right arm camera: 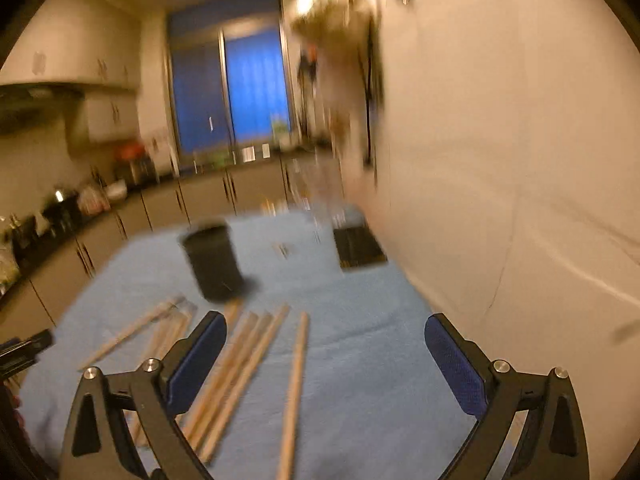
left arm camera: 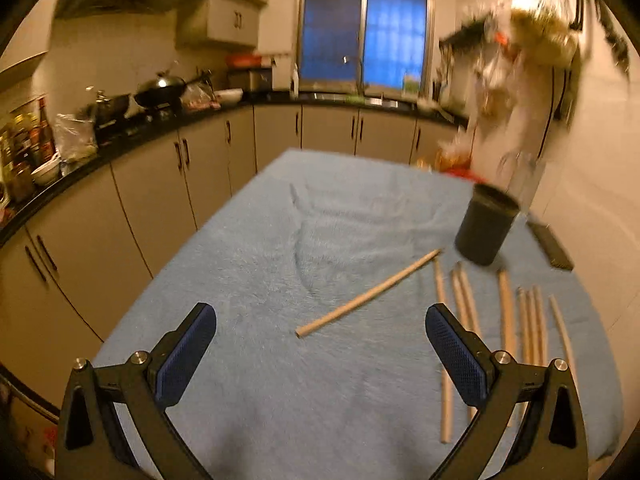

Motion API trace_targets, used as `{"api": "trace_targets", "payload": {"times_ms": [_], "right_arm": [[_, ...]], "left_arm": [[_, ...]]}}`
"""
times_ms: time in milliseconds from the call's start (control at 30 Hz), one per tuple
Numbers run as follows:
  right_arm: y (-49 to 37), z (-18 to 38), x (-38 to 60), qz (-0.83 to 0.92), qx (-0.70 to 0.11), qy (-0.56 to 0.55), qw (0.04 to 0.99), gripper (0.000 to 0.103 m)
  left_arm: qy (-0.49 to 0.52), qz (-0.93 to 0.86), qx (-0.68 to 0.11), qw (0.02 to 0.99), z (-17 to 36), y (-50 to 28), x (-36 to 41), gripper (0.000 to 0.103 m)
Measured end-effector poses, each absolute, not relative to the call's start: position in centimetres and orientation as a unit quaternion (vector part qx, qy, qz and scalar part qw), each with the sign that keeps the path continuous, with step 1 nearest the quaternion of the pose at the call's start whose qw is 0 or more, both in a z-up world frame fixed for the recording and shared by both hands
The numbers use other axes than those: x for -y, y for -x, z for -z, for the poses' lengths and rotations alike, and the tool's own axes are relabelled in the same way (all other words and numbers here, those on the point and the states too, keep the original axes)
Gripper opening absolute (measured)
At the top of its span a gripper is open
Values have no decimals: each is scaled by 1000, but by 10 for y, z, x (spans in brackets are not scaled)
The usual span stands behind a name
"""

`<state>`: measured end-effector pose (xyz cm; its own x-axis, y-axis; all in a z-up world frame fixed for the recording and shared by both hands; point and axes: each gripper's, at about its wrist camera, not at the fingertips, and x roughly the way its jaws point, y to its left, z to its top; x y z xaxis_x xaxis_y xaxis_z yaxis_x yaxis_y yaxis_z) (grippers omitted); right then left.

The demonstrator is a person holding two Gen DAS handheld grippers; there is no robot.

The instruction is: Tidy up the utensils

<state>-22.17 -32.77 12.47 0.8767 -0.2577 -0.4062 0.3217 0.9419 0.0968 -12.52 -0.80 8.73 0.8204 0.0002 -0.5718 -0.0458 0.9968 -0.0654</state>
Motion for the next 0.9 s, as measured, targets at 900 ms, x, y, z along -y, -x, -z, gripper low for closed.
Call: {"api": "trace_targets", "payload": {"times_ms": [900], "right_arm": [[269,-121,265,119,-157,-33,980,100]], "left_arm": [[50,-31,-227,972,-75,182,1,103]]}}
